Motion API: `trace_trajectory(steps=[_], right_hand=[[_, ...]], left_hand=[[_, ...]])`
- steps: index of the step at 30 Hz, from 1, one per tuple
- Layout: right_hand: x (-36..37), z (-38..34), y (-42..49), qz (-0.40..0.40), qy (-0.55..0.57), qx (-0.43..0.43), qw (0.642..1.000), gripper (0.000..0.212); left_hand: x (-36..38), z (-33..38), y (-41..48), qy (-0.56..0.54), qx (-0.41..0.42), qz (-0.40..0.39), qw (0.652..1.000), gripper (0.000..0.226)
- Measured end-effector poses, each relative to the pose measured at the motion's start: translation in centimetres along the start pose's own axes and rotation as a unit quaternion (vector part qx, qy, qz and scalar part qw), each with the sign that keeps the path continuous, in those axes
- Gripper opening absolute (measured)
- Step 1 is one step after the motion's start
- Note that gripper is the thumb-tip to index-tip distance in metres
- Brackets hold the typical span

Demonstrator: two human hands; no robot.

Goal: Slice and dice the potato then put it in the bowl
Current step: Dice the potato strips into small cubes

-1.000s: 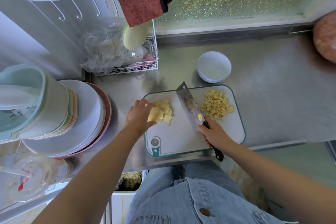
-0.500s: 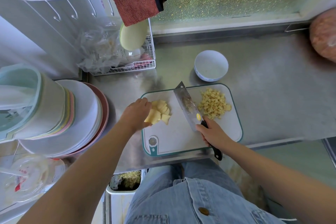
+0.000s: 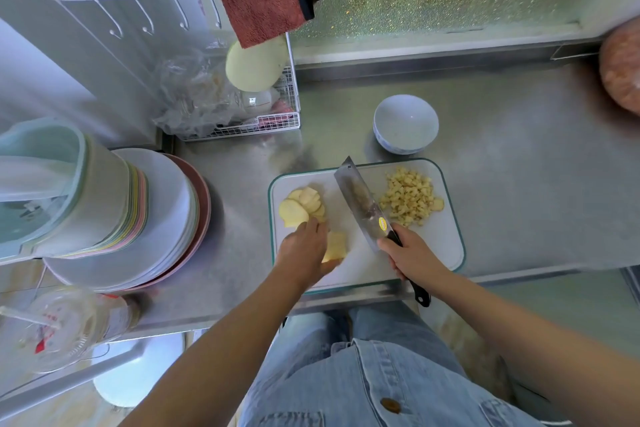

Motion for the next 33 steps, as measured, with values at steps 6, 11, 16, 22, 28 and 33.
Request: trace_trajectory(steps=[6, 11, 16, 22, 28, 33], right_hand=[[-0.3, 0.2, -0.3, -0.001, -0.015, -0.005, 1.0, 0.017], [-0.2, 0.5, -0.3, -0.003, -0.007, -0.002, 1.0, 0.016], [-0.3, 0.3, -0.2, -0.001, -0.017, 0.0, 1.0, 0.015], [-0.5, 0.2, -0.2, -0.005, -0.022, -0.002, 1.0, 0.02], [-0.6, 0.2, -0.2, -0.006, -0.022, -0.008, 1.0, 0.019], [-0.6, 0.2, -0.4, -0.001, -0.024, -0.016, 1.0, 0.018]], left_hand=[[-0.8, -2.5, 0.1, -0.008, 0.033, 0.007, 0.999, 0.063], [-1.1, -7.3, 1.3, -0.024, -0.105, 0.051, 0.993, 0.048], [-0.8, -7.5, 1.9, -0.018, -0.133, 0.02, 0.991, 0.047], [-1.1, -8.7, 1.4, -0.229, -0.175, 0.056, 0.956, 0.014], [-0.7, -4.6, 1.3, -0.518, -0.132, -0.105, 0.839, 0.013], [0.6, -2.4, 1.3, -0.321, -0.139, -0.093, 0.932, 0.013]])
Point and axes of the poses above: each hand's wrist, its own y-axis towards the middle knuckle, its own x-axis out of the palm, z = x × y, the point moved 6 cm from there along y, towards the middle knuckle, and after that the axes turned 15 degrees about y, right-handed, at the moved point
